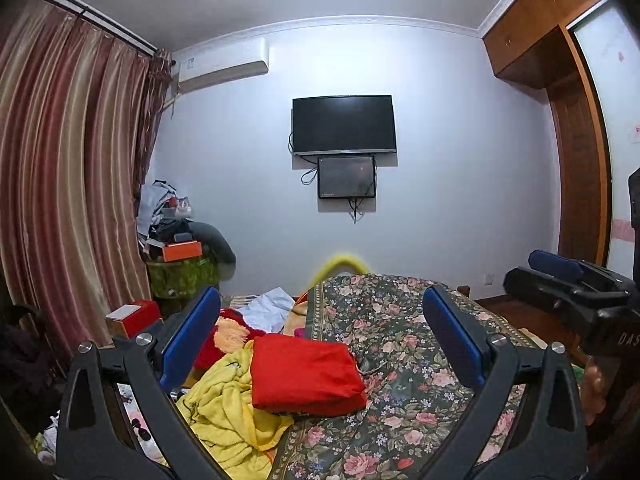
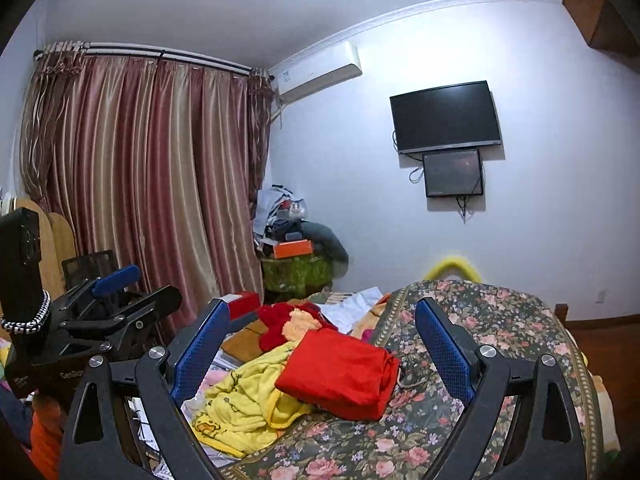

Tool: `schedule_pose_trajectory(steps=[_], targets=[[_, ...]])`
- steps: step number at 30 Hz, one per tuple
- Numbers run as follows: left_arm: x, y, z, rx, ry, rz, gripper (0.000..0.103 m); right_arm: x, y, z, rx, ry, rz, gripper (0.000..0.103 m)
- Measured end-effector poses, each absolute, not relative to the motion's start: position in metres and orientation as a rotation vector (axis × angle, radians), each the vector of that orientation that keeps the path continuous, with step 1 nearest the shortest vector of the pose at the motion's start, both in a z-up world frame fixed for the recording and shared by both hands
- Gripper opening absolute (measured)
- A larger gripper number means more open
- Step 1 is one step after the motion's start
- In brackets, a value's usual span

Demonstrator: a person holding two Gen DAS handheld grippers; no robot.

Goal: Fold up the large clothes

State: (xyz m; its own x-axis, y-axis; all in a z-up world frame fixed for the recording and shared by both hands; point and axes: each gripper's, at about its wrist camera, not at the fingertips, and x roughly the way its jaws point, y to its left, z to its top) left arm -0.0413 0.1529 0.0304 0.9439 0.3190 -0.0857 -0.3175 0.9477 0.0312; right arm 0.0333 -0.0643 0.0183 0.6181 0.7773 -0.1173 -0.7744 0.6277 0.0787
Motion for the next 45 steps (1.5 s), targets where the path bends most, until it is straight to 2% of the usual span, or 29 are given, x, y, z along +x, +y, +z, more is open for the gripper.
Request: schedule_pose_trajectory(steps=[7,10,45], targets=[[-0.050,0.148,0.025,-0.012,0.100,0.334,0.103,0.024,-0.064,0.010,0.003,0.180,0.838,0.094],[-0.047,0.151,0.022,-0.021,0.117,0.337,0.103,0.024,-0.065,0.007,0.007,0.191,0.810,0.103],[-0.026,0.155,0.006,-0.060,0.168,0.347,0.103,0.037,-0.070,0.005,-0.007,0.223,0.773,0.103]])
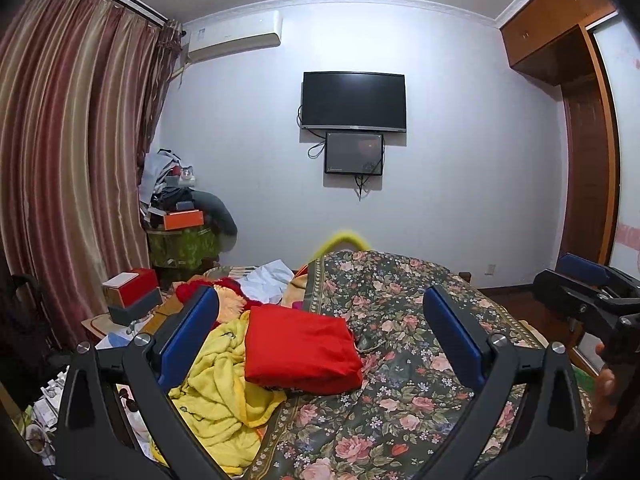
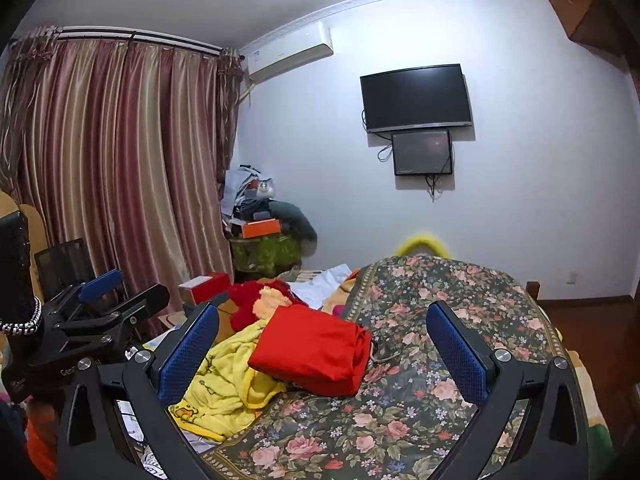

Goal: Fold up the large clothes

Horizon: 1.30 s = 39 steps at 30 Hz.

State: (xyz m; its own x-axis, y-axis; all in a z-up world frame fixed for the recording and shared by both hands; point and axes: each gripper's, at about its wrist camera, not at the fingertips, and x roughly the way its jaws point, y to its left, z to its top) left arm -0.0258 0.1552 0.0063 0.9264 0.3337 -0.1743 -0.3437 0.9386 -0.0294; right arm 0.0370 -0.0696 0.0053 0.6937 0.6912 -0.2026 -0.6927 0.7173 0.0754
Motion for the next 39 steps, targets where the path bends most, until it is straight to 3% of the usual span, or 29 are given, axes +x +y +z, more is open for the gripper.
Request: schedule_pose_trajectory(steps=[39], targets=[[-0.0198,0.1493,0.0025,-0.080,0.172,0.280,0.103,0.0340,-0.0689,0.0061,0.009,0.225,0.747,0.103]])
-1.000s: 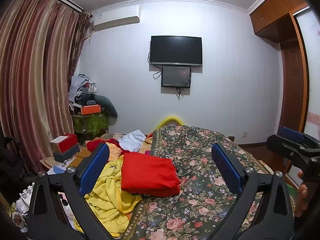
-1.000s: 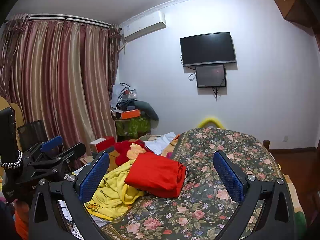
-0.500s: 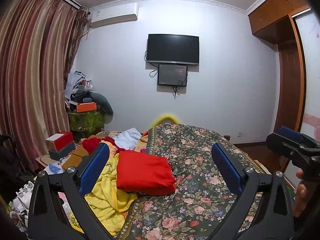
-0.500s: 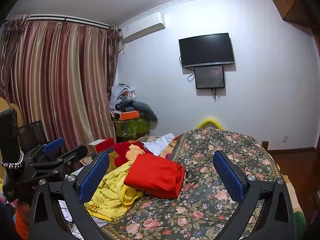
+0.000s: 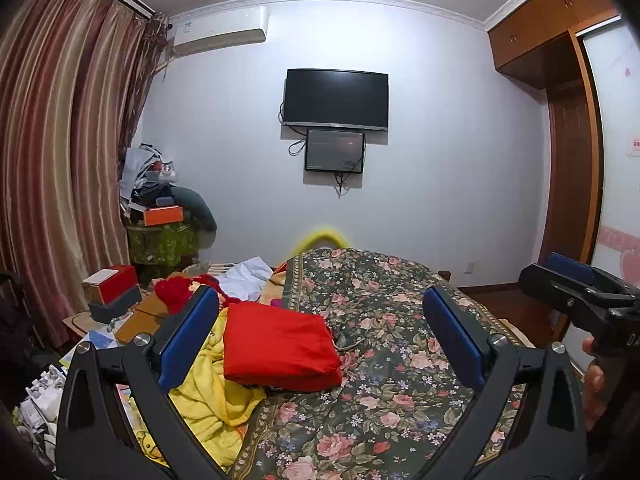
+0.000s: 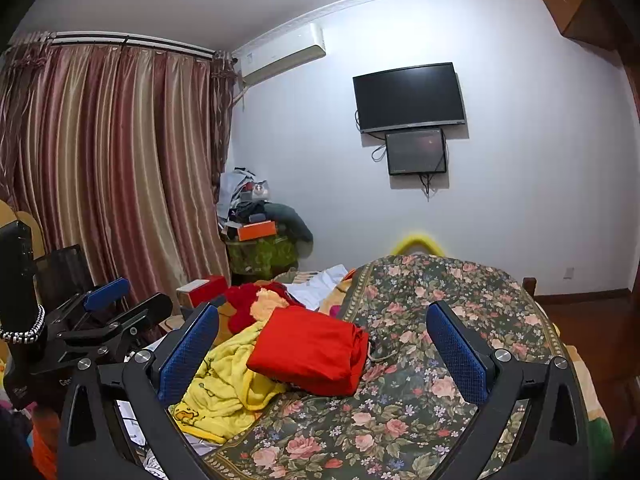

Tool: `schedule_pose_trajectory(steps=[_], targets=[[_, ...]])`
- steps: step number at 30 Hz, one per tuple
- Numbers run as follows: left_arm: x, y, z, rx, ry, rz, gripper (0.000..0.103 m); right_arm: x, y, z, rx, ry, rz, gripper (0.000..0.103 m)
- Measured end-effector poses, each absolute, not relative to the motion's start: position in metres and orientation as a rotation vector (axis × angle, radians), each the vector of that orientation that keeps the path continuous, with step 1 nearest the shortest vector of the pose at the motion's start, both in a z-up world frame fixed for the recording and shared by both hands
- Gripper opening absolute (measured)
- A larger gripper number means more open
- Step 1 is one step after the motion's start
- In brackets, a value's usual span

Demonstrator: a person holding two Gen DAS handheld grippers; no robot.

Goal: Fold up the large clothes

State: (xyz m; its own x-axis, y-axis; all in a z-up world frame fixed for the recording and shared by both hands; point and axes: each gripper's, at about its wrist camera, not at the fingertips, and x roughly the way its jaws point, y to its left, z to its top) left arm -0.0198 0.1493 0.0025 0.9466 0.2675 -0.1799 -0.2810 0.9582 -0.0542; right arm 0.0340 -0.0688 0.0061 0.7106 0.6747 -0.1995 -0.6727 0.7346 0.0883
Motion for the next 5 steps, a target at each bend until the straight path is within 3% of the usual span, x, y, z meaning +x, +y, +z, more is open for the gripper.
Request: schedule_pose_trajectory(steps=[5], targets=[[-0.0195,0.1510,0.0016,-0.083,0.177,0.275,0.103,0.0341,-0.0682,0.0057,0.007,0.225,0.746,0.103]])
